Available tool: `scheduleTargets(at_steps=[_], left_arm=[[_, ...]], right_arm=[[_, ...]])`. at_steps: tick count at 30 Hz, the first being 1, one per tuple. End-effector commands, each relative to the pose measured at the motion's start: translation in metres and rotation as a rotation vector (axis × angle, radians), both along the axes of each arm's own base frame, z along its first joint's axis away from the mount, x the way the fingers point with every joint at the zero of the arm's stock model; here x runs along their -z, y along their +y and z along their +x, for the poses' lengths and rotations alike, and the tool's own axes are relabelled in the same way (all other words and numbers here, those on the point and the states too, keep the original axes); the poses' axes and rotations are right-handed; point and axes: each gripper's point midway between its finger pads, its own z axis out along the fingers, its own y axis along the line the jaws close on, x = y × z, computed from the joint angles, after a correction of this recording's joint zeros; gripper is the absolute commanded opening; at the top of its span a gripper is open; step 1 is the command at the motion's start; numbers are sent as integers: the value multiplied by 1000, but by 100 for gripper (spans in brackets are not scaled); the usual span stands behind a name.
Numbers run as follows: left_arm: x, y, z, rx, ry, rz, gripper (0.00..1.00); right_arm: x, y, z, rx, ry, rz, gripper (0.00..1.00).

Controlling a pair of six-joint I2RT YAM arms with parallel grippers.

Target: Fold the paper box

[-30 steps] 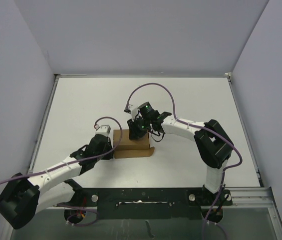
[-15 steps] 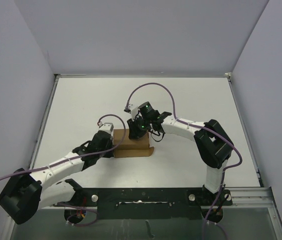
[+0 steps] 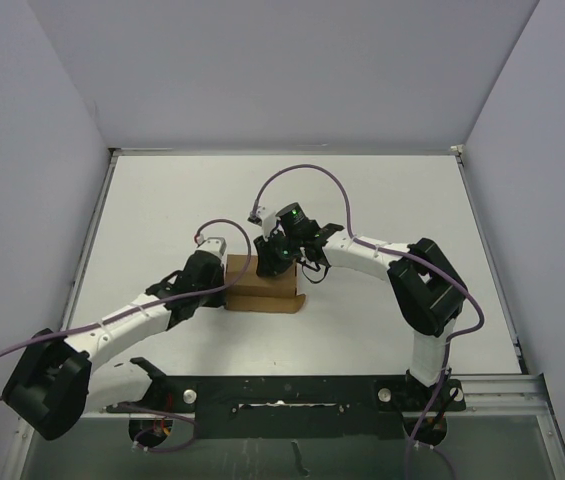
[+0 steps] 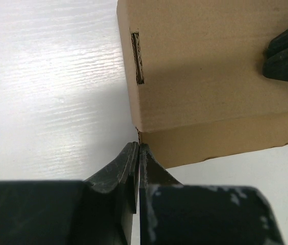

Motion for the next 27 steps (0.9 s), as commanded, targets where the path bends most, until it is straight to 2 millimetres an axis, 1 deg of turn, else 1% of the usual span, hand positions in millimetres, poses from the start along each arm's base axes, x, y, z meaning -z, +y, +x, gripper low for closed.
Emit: scheduleTargets(at_steps=[1, 3, 8, 12, 19, 27], left_arm=[[-43, -21, 35, 37, -124, -72, 0], [-43, -26, 36, 71, -128, -78, 0], [-42, -22, 40, 72, -136, -72, 0], [-46, -21, 48, 80, -154, -72, 0], [-47, -22, 63, 77, -147, -79, 0], [-57, -28, 74, 100, -187, -102, 0]], right_arm=[[28, -11, -14, -7, 64, -88, 16], [28, -10, -15, -11, 66, -86, 16], [28, -9, -15, -15, 69, -83, 16], [29, -8, -17, -19, 73, -85, 16], [31, -8, -18, -22, 73, -92, 16], [35, -9, -18, -17, 86, -99, 16]])
